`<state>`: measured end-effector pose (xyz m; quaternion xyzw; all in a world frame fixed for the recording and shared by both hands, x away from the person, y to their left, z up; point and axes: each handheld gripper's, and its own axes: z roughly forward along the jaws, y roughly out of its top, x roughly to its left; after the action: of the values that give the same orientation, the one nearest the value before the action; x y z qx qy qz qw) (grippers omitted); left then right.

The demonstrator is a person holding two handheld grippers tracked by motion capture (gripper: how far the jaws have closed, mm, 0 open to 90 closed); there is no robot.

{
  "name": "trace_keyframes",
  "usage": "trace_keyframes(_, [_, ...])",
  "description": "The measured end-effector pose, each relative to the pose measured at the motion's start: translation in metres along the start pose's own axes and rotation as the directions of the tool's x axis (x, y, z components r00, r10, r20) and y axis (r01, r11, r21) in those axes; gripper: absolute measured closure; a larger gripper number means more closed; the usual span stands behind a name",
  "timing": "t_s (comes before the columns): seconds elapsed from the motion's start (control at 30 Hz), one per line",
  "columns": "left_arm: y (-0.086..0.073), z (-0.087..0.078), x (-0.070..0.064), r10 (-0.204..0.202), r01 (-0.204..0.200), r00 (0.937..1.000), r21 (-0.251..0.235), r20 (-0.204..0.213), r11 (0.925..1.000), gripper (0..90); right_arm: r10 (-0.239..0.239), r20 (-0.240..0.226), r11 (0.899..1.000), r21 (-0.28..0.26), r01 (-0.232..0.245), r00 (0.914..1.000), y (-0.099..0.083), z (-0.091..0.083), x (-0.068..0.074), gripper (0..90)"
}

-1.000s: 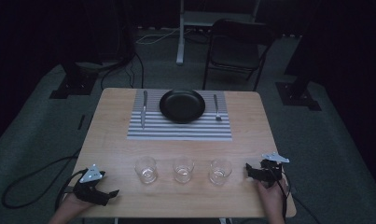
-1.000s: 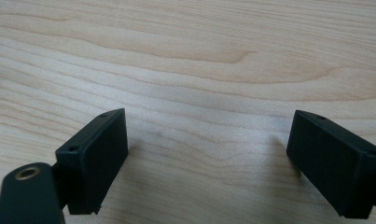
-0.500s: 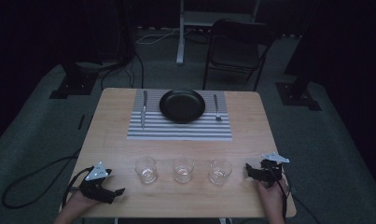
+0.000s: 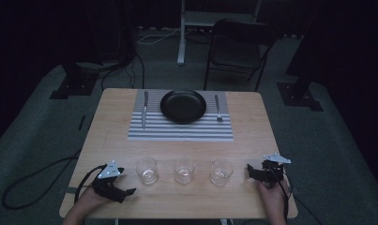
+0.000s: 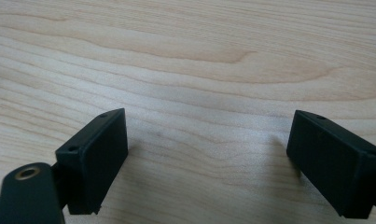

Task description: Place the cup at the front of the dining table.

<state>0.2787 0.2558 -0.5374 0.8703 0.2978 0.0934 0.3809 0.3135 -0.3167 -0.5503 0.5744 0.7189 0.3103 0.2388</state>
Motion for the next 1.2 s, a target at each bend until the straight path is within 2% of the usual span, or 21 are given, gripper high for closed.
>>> trace_keyframes(0.13, [0.005,0.007,-0.003,0.012,-0.012,0.9998,0.003,0.014,0.9999,1.5,-0.001,0.000,1.000,0.000,0.001,1.0000,0.000,0.000,0.000,12.0])
trace_keyframes(0.33, [0.014,0.012,-0.006,0.019,-0.017,0.9985,-0.043,0.052,0.9989,1.6,0.000,0.000,1.000,0.000,0.000,1.0000,0.000,0.000,0.000,12.0])
trace_keyframes(0.37, [0.015,0.013,-0.006,0.023,-0.020,0.9983,-0.053,0.054,0.9984,6.6,-0.001,0.000,1.000,0.000,0.001,1.0000,0.000,0.000,0.000,12.0])
trace_keyframes(0.63, [0.022,0.019,-0.007,0.033,-0.029,0.9981,-0.075,0.053,0.9967,6.6,-0.001,0.000,1.000,0.000,0.001,1.0000,0.000,0.000,0.000,12.0])
trace_keyframes(0.97, [0.033,0.022,-0.011,0.034,-0.027,0.9989,-0.185,0.031,0.9823,6.6,0.000,0.000,1.000,0.000,0.000,1.0000,0.000,0.000,0.000,12.0])
trace_keyframes(1.2, [0.036,0.025,-0.013,0.031,-0.026,0.9994,-0.216,0.016,0.9760,6.6,0.000,0.000,1.000,0.000,0.000,1.0000,0.000,0.000,0.000,11.9])
